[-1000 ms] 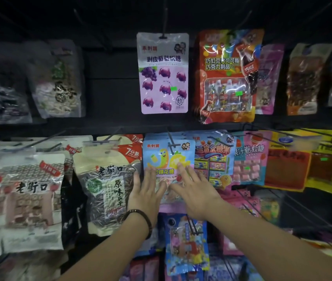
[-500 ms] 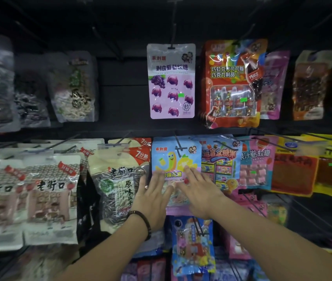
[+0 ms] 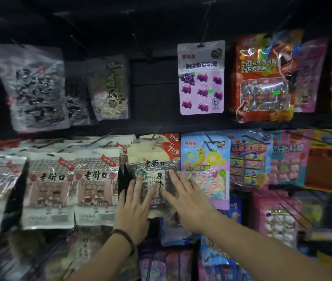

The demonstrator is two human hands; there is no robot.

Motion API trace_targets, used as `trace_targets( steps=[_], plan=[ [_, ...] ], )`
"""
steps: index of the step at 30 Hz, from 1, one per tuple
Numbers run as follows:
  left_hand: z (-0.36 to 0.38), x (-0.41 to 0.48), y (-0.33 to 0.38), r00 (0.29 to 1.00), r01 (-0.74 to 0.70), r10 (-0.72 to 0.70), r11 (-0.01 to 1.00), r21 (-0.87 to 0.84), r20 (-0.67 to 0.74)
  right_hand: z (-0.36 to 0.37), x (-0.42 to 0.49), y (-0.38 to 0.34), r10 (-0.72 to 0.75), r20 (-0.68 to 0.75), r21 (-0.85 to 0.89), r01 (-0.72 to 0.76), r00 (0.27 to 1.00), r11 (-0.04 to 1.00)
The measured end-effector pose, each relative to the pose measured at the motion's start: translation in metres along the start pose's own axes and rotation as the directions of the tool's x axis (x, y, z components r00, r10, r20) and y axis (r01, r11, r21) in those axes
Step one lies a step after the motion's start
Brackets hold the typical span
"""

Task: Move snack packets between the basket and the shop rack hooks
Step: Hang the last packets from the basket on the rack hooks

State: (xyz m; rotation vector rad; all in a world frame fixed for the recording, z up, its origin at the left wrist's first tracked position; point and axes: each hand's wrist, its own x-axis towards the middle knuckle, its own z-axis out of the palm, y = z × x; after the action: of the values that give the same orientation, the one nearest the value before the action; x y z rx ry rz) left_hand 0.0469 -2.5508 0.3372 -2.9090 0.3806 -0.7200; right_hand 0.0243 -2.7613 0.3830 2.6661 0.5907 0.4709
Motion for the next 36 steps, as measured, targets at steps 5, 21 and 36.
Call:
trace_targets(
  steps=[5,21,36],
  plan=[
    [0.004,0.008,0.001,0.998,-0.029,0.028,0.999,0.018,0.052,0.009,0.017,-0.009,0.038,0.036,-0.018,-0.037,0.999,0.999],
    [0.006,0.084,-0.004,0.985,-0.060,0.069,0.997,-0.057,0.161,0.006,0.087,0.015,0.136,0.076,0.118,-0.144,0.988,0.983],
    [-0.036,-0.010,-0.052,0.909,-0.067,0.018,0.992,-0.103,-0.417,-0.041,0.064,-0.049,-0.047,-0.166,0.199,0.081,0.985,0.977]
  ],
)
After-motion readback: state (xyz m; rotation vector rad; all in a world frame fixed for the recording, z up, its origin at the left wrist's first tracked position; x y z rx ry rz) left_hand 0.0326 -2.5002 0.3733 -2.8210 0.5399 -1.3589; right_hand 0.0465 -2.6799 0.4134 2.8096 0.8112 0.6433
